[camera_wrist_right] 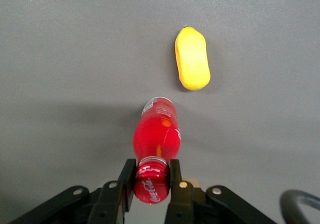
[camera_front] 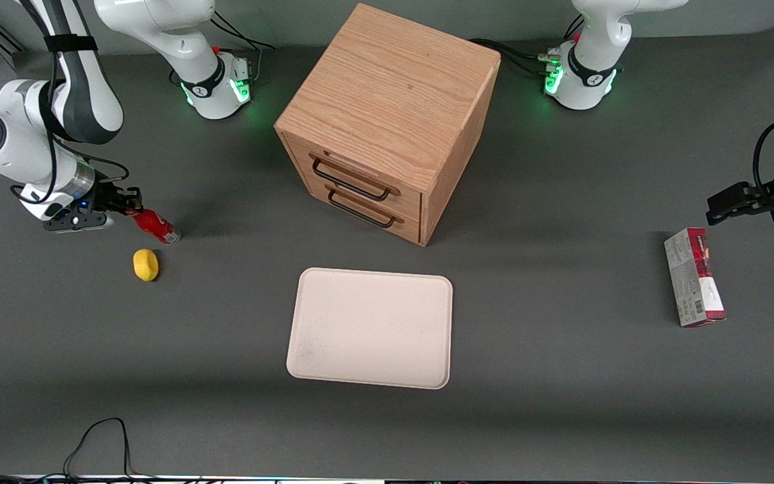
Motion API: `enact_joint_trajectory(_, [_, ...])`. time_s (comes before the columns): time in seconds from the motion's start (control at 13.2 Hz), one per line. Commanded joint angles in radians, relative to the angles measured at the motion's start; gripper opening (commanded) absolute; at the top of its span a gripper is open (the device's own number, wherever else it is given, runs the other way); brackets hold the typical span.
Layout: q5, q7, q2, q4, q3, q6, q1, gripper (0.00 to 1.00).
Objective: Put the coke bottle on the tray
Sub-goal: 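Lower the right gripper over the bottle cap and close on it, then lift the bottle and carry it toward the cream tray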
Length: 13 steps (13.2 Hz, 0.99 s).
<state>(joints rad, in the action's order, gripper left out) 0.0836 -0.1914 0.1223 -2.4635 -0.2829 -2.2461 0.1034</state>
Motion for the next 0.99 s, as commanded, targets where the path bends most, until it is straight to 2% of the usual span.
enact_joint_trajectory(0.0, [0.016,-0.013,0.014,-0.003,-0.01,-0.01,0.004,0.0])
enact_joint_trajectory(0.15, [0.015,-0.007,0.033,0.044,-0.01,0.055,0.004,0.0])
enact_joint_trajectory(0.3, [0.005,-0.005,0.028,0.194,-0.007,0.236,0.005,0.0])
enact_joint_trajectory(0.61, [-0.01,-0.003,-0.083,0.631,0.002,0.615,0.009,0.0])
enact_joint_trajectory(0.76, [-0.057,-0.003,-0.204,0.911,0.008,0.794,0.018,0.0])
enact_joint_trajectory(0.91, [-0.074,0.0,-0.306,1.076,0.01,0.894,0.019,0.0])
